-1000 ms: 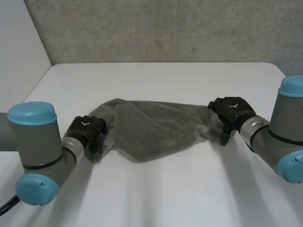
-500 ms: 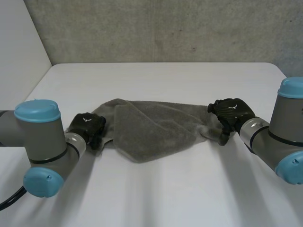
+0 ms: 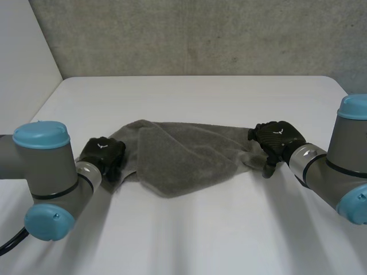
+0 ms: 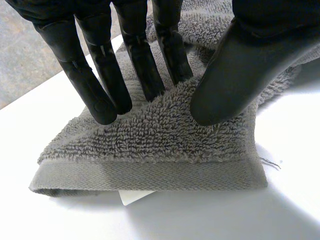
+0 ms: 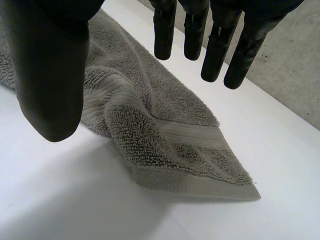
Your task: Fold the towel.
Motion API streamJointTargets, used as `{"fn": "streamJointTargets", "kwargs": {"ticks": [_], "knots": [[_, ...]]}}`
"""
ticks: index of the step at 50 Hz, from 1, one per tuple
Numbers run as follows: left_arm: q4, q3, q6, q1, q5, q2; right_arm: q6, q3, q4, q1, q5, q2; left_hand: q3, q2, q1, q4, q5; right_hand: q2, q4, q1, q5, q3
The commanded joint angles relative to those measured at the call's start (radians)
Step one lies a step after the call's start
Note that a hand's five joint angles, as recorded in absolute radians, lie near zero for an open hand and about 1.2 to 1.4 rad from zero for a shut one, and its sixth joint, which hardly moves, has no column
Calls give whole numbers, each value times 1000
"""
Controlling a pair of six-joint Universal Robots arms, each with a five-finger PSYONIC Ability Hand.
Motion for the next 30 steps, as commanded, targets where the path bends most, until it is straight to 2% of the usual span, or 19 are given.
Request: {"fn": "streamJointTargets", "kwargs": {"ticks": [1,7,11,13,25,30], "knots": [[0,1,1,-2,1,-7,0,0,0,2,0,0,-157,-153,-156,-161,-329,44,27,26,5,31],[0,15,11,-6,1,-31,2,3,1,4,-1,0,-151,-147,-150,-155,-323,41,24,23,2,28],[0,23,38,-6,3,-44,3,6,1,6,-3,0,-57,-53,-56,-61,-229,38,21,20,-1,25],[-2,34,68,-8,4,-53,3,6,1,4,-1,2,275,279,276,271,103,35,18,17,-4,22],[-11,26,45,3,1,30,6,-20,-13,2,-1,69,277,281,278,273,105,73,57,55,34,61],[-15,24,-37,8,6,112,3,-83,-6,9,5,167,277,281,278,273,105,158,141,140,119,146]]}}
